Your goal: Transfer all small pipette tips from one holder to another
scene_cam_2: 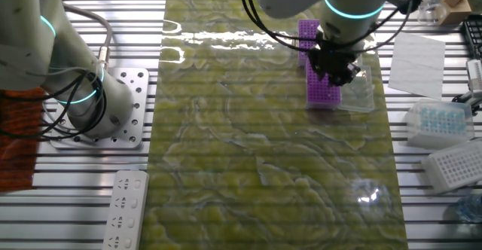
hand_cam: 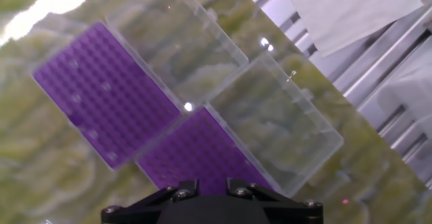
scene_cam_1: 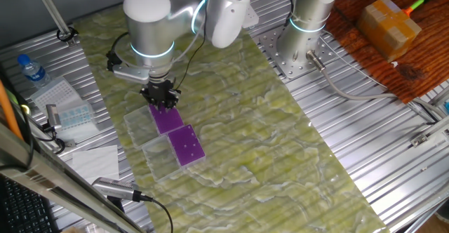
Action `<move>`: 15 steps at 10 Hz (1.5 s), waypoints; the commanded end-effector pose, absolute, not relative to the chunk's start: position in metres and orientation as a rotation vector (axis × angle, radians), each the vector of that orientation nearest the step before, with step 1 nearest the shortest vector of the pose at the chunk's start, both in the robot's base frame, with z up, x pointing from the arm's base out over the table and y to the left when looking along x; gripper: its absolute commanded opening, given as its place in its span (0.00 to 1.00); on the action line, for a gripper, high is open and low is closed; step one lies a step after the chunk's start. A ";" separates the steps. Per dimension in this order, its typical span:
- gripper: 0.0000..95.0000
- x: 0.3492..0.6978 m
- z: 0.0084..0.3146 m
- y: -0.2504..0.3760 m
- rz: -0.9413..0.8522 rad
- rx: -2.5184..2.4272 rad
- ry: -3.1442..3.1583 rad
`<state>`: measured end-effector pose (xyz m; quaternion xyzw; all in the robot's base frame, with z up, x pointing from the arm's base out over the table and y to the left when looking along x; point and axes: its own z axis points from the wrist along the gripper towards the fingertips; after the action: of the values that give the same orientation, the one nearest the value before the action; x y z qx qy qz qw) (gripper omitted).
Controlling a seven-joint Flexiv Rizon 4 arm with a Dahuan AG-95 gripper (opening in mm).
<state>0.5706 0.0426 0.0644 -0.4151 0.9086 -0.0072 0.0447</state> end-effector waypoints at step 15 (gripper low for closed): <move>0.20 0.576 0.060 0.042 -0.010 -1.351 2.800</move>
<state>0.5748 0.0418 0.0601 -0.4376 0.8987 -0.0023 0.0292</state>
